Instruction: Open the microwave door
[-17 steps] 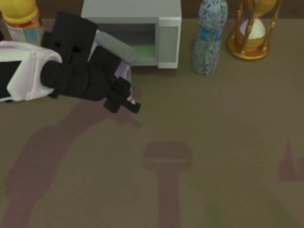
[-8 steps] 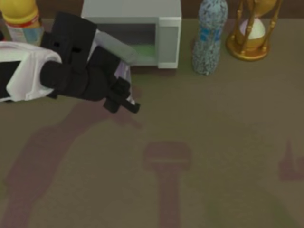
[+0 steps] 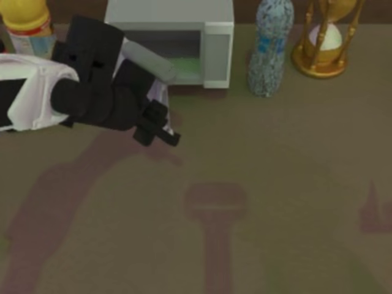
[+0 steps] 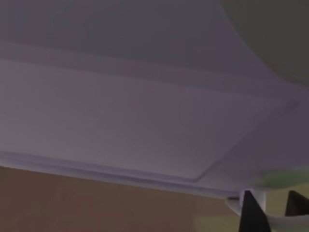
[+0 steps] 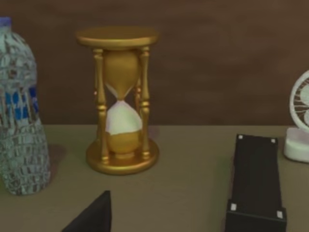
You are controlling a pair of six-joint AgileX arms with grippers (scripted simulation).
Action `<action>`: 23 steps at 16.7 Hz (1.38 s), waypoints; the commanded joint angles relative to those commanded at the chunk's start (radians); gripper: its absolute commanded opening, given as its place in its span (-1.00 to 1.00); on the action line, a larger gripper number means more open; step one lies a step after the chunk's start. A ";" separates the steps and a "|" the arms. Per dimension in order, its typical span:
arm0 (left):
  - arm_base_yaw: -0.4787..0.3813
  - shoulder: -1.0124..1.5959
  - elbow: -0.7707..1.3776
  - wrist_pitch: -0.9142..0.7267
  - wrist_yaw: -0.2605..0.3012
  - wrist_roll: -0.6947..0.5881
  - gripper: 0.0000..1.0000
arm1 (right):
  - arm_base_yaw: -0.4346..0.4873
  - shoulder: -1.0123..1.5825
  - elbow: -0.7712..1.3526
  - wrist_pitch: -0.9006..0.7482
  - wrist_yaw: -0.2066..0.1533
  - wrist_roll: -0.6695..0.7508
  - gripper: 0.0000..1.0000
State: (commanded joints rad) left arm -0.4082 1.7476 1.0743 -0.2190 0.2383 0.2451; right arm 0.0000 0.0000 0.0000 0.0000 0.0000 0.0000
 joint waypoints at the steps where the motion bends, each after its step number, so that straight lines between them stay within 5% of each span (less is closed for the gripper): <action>1: 0.000 0.000 0.000 0.000 0.000 0.000 -1.00 | 0.000 0.000 0.000 0.000 0.000 0.000 1.00; 23: 0.057 -0.021 -0.018 -0.040 0.097 0.129 -1.00 | 0.000 0.000 0.000 0.000 0.000 0.000 1.00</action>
State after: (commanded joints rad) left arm -0.3513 1.7270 1.0564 -0.2589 0.3350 0.3742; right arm 0.0000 0.0000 0.0000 0.0000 0.0000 0.0000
